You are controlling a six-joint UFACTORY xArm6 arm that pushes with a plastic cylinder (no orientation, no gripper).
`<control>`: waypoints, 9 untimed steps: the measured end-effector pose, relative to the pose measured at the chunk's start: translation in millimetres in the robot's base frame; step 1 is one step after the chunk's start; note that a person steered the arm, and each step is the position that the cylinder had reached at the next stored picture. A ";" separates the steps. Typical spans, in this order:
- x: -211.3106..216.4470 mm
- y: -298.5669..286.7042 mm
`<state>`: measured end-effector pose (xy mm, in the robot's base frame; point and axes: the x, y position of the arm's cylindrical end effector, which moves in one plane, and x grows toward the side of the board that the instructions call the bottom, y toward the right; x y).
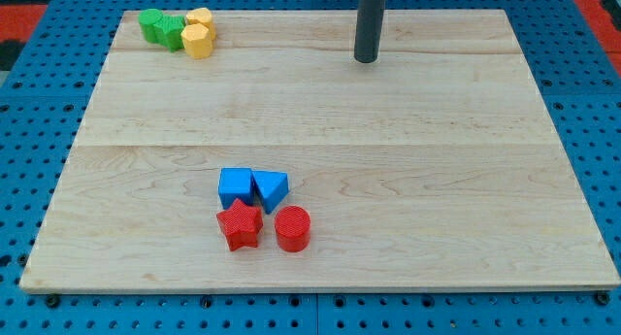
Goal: Point at the yellow heart
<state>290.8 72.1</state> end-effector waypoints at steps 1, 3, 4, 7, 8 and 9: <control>0.0 0.0; -0.4 0.9; -0.4 7.7; -20.1 9.4; -22.0 16.2; -22.0 16.2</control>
<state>268.8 88.3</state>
